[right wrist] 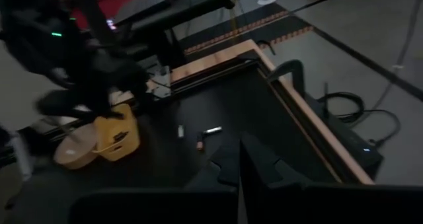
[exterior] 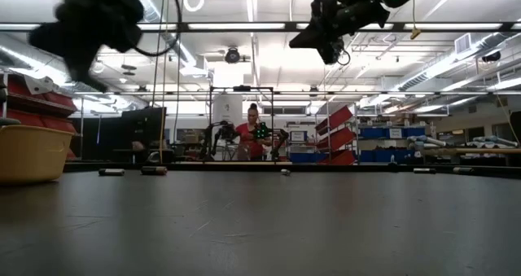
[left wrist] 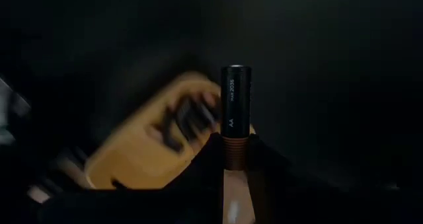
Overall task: Sort batteries
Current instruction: Put the black battery into the yellow bin
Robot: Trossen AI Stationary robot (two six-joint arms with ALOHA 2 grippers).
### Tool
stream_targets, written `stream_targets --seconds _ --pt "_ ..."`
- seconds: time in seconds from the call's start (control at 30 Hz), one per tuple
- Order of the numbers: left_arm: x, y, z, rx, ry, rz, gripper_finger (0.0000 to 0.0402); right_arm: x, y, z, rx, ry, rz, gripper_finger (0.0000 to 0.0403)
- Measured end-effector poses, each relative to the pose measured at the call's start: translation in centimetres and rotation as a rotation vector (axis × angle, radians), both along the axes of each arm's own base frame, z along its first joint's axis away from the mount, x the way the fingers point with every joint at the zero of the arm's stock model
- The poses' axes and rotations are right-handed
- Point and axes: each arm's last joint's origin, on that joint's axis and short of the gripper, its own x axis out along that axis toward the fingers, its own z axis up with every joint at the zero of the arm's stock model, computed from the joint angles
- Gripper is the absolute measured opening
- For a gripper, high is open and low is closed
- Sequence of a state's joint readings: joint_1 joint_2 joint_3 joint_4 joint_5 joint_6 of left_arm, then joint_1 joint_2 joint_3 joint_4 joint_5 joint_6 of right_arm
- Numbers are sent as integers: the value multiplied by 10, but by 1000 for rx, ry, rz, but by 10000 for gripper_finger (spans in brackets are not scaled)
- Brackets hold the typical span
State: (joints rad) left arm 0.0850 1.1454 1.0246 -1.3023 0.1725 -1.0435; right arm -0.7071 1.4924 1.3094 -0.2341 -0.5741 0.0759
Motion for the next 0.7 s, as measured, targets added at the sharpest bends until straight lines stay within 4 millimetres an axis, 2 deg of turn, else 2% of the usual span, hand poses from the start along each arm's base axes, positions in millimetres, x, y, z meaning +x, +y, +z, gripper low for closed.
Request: stream_targets --seconds 0.23,0.47,0.7 --pt "-23 -20 -16 -170 34 -28 48 3 -5 -3 -12 -2 -47 0" --pt "-25 -29 -44 -226 63 -72 48 8 -6 -3 1 -28 -65 1" --pt "-24 -29 -77 -216 36 -59 69 10 -4 -2 -1 -35 -60 0"
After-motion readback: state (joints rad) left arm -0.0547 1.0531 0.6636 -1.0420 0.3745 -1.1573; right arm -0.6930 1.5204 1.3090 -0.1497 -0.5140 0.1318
